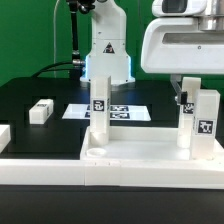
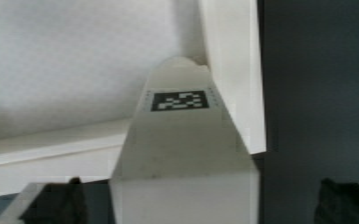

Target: Assemble desk

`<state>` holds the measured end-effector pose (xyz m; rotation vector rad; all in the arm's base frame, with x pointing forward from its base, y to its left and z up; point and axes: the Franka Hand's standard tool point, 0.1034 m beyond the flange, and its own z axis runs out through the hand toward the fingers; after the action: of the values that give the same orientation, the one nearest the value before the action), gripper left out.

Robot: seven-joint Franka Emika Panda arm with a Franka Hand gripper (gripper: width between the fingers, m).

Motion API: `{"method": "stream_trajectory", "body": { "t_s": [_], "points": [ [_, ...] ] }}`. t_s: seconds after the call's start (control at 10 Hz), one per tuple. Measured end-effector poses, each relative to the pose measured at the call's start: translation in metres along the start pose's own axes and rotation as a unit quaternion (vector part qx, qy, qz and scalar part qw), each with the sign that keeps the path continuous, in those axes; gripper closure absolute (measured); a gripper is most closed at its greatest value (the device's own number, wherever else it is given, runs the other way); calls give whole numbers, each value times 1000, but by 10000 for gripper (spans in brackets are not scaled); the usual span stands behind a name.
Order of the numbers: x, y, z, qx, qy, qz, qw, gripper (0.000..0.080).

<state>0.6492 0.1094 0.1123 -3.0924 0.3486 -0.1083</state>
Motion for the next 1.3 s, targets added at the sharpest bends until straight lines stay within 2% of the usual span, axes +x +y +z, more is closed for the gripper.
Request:
{"method": "stream_trajectory", "body": {
  "t_s": [0.1, 0.2, 0.3, 0.4, 0.6, 0.7, 0.8, 1.1, 1.2, 1.3],
  "points": [
    [0, 0, 0, 0, 0, 9, 1000, 177],
    [0, 0, 0, 0, 0, 10, 1000, 364],
    [0, 0, 0, 0, 0, 33, 999, 364],
    [0, 1, 0, 0, 0, 73, 997, 512],
    [2, 4, -1, 0, -1, 135, 991, 511],
    [13, 12, -8, -3, -30, 228, 973, 511],
    [19, 19, -6, -6, -35, 341, 939, 511],
    [13, 21, -4, -1, -62, 503, 862, 511],
    [10, 19, -1, -8, -59, 519, 853, 511],
    [8, 12, 1, -12, -56, 564, 824, 511]
  ]
}}
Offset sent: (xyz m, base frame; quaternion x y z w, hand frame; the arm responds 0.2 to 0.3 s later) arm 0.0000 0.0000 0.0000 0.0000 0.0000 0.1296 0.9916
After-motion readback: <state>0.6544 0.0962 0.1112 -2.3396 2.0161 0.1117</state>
